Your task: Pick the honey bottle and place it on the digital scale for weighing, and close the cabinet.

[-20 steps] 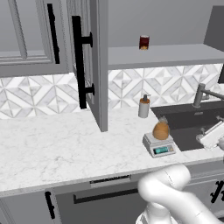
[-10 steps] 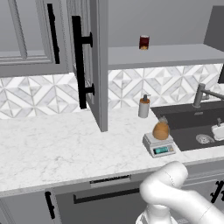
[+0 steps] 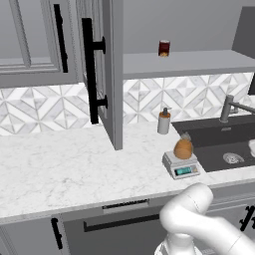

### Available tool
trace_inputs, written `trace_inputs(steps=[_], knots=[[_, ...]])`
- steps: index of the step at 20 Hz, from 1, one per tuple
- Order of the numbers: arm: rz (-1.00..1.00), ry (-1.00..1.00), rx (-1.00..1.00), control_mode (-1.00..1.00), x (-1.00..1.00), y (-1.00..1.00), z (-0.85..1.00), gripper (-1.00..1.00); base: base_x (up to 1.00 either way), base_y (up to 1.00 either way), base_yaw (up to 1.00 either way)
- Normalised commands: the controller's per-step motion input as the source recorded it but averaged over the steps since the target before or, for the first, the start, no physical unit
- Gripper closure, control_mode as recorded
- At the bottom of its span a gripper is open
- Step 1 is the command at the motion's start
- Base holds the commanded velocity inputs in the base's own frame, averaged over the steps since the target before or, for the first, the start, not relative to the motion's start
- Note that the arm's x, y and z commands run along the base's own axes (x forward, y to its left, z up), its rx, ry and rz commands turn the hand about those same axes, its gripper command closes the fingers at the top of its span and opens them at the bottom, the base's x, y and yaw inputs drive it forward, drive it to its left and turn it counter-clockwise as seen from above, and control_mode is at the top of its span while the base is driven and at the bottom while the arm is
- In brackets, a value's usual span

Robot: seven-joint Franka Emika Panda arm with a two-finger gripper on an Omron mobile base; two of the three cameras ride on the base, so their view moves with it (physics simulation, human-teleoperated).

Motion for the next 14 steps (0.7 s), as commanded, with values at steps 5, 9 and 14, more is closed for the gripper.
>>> trace_inputs(steps=[5, 9, 14], knots=[[-0.29, 0.13, 0.01, -1.00, 0.01, -0.59, 0.00, -1.00, 0.00, 0.00, 0.00], [-0.20, 0.05, 0.04, -1.00, 0.03, -0.62, 0.00, -1.00, 0.00, 0.00, 0.00], [-0.14, 0.07, 0.06, -1.00, 0.00, -0.69, 0.14, -1.00, 0.00, 0.00, 0.00]])
